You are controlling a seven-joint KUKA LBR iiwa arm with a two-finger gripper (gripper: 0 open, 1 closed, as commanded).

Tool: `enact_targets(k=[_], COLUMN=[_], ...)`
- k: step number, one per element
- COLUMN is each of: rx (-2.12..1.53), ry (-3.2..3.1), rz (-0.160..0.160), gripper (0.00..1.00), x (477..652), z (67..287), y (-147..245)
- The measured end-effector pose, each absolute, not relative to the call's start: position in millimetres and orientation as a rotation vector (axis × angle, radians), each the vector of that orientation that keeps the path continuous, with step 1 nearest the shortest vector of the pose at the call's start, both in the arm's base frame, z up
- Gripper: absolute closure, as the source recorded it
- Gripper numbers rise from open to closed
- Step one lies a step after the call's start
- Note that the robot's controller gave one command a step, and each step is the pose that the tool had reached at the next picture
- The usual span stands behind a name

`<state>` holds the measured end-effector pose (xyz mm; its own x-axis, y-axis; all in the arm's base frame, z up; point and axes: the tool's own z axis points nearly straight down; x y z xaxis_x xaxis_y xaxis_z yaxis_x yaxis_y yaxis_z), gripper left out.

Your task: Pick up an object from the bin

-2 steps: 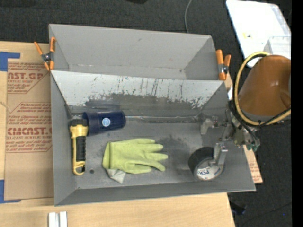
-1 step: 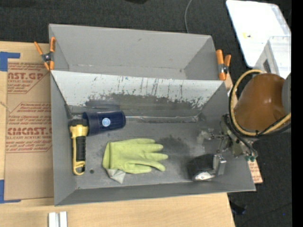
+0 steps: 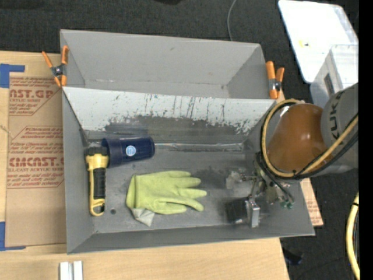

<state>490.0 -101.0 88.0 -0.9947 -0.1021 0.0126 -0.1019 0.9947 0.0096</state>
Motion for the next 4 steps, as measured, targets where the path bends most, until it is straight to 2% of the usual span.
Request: enact_targets(k=[1, 2, 4], rx=[0.327, 0.332, 0.334], ry=[-3.11, -3.109, -3.108], rz=[-0.008, 0.004, 0.009], gripper=[0.0, 1.0, 1.0], x=[507.3, 512.4, 512.4], z=[84.8, 83.7, 83.9], y=[-144.2, -146.8, -145.7])
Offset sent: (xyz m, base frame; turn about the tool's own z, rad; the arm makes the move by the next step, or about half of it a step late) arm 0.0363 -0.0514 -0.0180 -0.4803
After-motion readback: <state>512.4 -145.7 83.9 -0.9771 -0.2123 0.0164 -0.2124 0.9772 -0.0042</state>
